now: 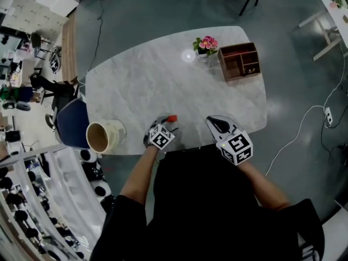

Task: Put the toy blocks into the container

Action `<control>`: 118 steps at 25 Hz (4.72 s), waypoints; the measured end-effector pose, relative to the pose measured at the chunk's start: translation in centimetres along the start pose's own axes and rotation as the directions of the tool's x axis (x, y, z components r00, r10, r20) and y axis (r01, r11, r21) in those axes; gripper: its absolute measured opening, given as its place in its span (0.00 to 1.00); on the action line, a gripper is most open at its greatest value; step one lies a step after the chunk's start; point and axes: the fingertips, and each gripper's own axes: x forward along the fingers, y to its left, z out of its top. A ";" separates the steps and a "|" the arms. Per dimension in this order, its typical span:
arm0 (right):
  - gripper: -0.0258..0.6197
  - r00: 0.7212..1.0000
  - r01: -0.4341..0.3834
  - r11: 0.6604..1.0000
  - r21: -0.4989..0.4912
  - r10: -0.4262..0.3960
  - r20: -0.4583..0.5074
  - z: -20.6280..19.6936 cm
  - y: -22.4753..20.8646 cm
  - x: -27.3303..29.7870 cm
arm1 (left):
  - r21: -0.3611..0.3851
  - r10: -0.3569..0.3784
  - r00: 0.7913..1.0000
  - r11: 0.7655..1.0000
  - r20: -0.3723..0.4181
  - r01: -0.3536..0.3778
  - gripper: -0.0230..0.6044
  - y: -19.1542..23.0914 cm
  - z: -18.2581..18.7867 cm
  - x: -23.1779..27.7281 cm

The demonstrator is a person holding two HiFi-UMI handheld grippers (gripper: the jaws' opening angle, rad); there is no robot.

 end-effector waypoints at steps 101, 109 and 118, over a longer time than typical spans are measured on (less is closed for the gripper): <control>0.04 0.899 -0.428 0.868 -0.253 0.379 -0.221 0.3 37.5 19.5 | -0.074 0.196 0.979 0.979 0.059 -0.192 0.24 13.0 -25.1 -31.0; 0.04 0.950 -0.293 0.918 -0.267 0.248 -0.193 0.1 38.3 19.2 | 0.085 0.129 0.991 0.988 0.034 -0.132 0.24 14.1 -26.6 -29.0; 0.04 0.953 -0.249 0.937 -0.245 0.191 -0.237 -1.7 37.2 19.0 | 0.212 0.108 0.994 0.972 -0.021 -0.101 0.24 15.9 -26.5 -26.3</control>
